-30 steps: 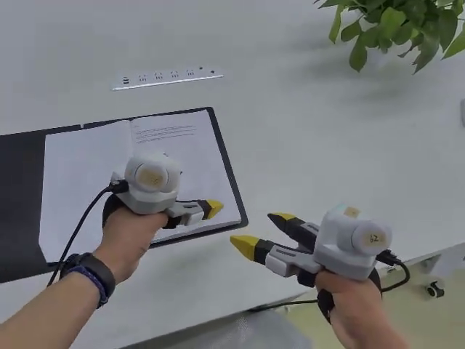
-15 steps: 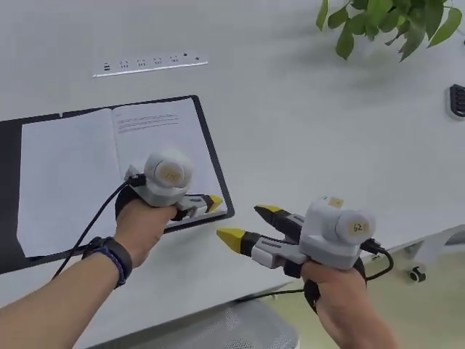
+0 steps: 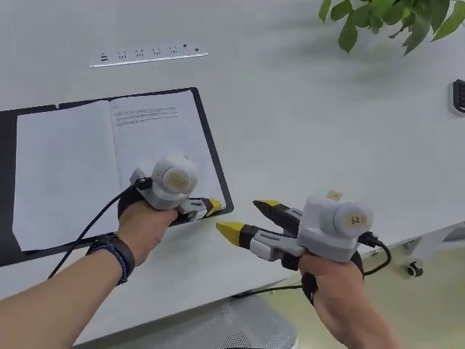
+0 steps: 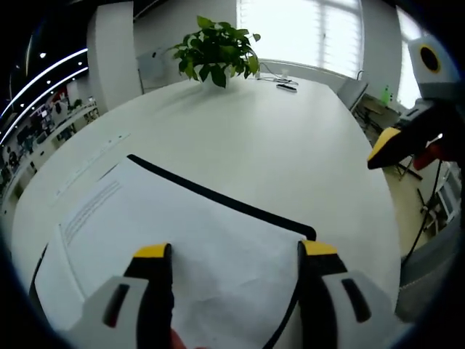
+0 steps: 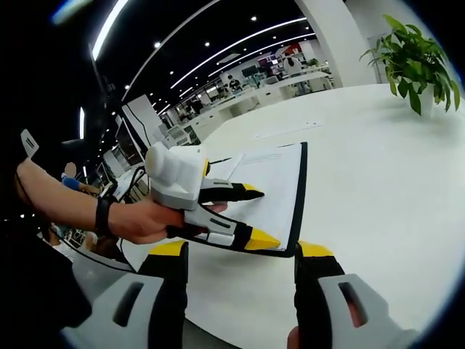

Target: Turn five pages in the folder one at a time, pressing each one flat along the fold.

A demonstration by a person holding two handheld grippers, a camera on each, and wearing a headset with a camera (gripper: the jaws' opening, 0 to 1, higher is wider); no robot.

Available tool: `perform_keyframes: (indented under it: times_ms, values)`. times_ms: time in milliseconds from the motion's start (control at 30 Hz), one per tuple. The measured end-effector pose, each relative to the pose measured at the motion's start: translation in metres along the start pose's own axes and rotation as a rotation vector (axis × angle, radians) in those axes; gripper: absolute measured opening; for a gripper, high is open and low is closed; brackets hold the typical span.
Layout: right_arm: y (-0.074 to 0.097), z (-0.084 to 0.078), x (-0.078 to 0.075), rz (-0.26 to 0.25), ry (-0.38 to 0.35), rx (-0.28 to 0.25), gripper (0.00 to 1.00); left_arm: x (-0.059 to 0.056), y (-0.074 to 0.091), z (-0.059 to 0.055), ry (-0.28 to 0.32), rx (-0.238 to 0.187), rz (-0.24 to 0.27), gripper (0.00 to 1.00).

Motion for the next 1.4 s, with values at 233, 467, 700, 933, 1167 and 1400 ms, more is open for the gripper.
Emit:
perform_keyframes:
  times_ms: [233,467,700,933,1167,1400]
  values:
    - [-0.004,0.0,-0.001,0.007,0.005,0.007,0.57,0.003,0.001,-0.001,-0.008,-0.013,-0.015,0.69]
    - [-0.01,-0.001,-0.003,0.013,-0.006,0.005,0.57,0.008,0.005,0.0,0.011,-0.021,-0.024,0.61]
    - [-0.022,-0.001,-0.004,0.032,-0.006,0.016,0.57,0.011,0.006,0.001,0.007,-0.024,-0.039,0.56]
    - [-0.033,0.005,-0.007,0.044,-0.006,0.008,0.56,0.016,0.009,0.001,0.053,-0.057,-0.033,0.52]
    - [-0.04,0.008,-0.012,0.047,-0.018,-0.001,0.55,0.02,0.011,0.002,0.06,-0.064,-0.047,0.48]
    - [-0.057,0.012,-0.021,0.06,-0.026,-0.003,0.55,0.02,0.013,0.002,0.094,-0.071,-0.049,0.46]
Point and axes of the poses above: the centre of the closed fingertips' face, and the gripper's own axes: y roughly backward along the fingers, x roughly to its left, z roughly out of its top, the point moved 9 cm from there along y, roughly backward along the fingers, and after that the axes turned 7 degrees about -x, right-handed, at the moved point
